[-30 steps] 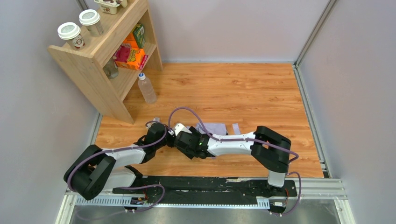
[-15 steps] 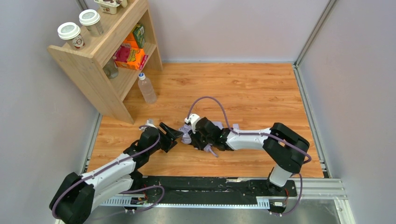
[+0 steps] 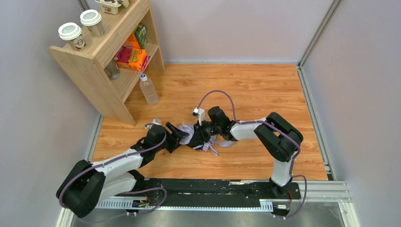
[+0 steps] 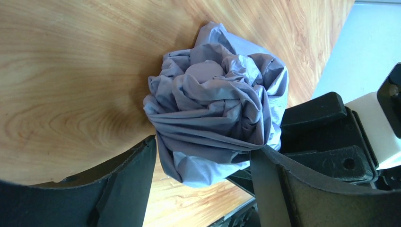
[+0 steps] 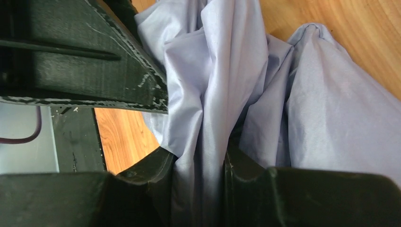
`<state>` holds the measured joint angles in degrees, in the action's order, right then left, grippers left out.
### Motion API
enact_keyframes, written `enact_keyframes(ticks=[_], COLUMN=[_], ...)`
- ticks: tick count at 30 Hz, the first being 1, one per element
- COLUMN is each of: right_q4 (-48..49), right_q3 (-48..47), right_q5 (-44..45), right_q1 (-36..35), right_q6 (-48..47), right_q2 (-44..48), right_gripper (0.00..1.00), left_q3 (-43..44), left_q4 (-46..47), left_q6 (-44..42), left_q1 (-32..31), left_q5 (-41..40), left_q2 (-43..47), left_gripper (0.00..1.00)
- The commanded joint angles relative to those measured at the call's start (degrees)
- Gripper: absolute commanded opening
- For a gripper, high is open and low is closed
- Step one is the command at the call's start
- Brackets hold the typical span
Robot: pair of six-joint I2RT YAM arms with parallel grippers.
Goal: Put away the umbrella
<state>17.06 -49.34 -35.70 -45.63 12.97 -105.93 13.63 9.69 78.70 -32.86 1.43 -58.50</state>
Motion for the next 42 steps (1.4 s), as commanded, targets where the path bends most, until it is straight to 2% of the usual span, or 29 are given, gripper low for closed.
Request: enact_keyframes(ticks=[1, 12, 14, 15, 16, 17, 21, 22, 23, 24, 25, 27, 30, 35, 39, 42], right_q4=[-9.06, -7.22, -7.13, -7.65, -7.92, -8.09, -11.60, -13.09, -14.67, -16.34, -19.31, -23.54, -28.55, -37.78, -45.70, -45.46], right_q3=[1.62, -0.14, -0.05, -0.23, -0.40, -0.32, -1.02, -1.28, -1.63, -2.24, -2.86, -4.35, -6.37, -10.85, -16.65, -17.98], right_q5=[-8.50, -19.39, -20.46, -20.98, -21.25, -21.16, -17.74, -15.99, -13.98, -13.00, -10.81, -7.64, -1.58, 15.01, 32.42, 35.70], right_q1=[-0.69, -0.87, -1.31, -1.57, -1.66, -1.83, -2.01, -2.01, -2.01, -2.01, -2.27, -2.71, -3.15, -4.99, -10.17, -12.73], right_q6=[0.39, 1.44, 1.53, 1.44, 1.44, 1.62, 1.27, 1.53, 1.53, 1.27, 1.18, 0.04, 0.21, -0.49, -3.74, -3.75], right_q2=[-6.83, -9.64, -9.65, -9.56, -9.47, -9.21, -6.75, -5.79, -4.82, -3.86, -3.06, -1.13, 1.68, 7.39, 8.90, 7.85], right_gripper=[0.00, 0.00, 0.00, 0.00, 0.00, 0.00, 0.01, 0.04, 0.06, 0.10, 0.21, 0.29, 0.56, 0.81, 0.92, 0.95], left_q3=[2.37, -1.93, -3.17, -3.86, -4.31, -5.27, -6.07, -6.42, -6.59, -6.86, -6.86, -7.12, -7.47, -7.83, -7.83, -7.74], left_q4=[4.28, 13.24, 15.88, 17.71, 19.03, 20.44, 21.95, 22.30, 22.56, 22.56, 22.65, 22.56, 22.56, 21.78, 19.84, 18.44], left_q6=[-1.79, -0.47, -0.12, 0.05, 0.49, 0.93, 2.25, 2.77, 2.87, 3.39, 3.48, 3.74, 4.09, 4.54, 4.89, 4.80], left_q1=[-0.01, 0.08, 0.08, 0.08, 0.08, 0.08, -0.01, -0.01, -0.01, -0.01, -0.01, -0.01, -0.27, -0.62, -1.33, -1.77], left_q5=[-1.25, -3.72, -3.28, -3.19, -3.02, -2.49, -0.48, -0.12, 0.23, 0.50, 0.68, 1.03, 1.82, 2.00, 1.65, 1.12], left_q2=[-5.99, -20.24, -22.62, -23.93, -24.64, -25.51, -27.72, -28.07, -28.07, -27.99, -27.98, -27.72, -27.11, -25.09, -22.72, -20.70], left_gripper=[0.77, 0.78, 0.68, 0.54, 0.48, 0.37, 0.16, 0.12, 0.03, 0.01, 0.00, 0.00, 0.00, 0.00, 0.00, 0.00])
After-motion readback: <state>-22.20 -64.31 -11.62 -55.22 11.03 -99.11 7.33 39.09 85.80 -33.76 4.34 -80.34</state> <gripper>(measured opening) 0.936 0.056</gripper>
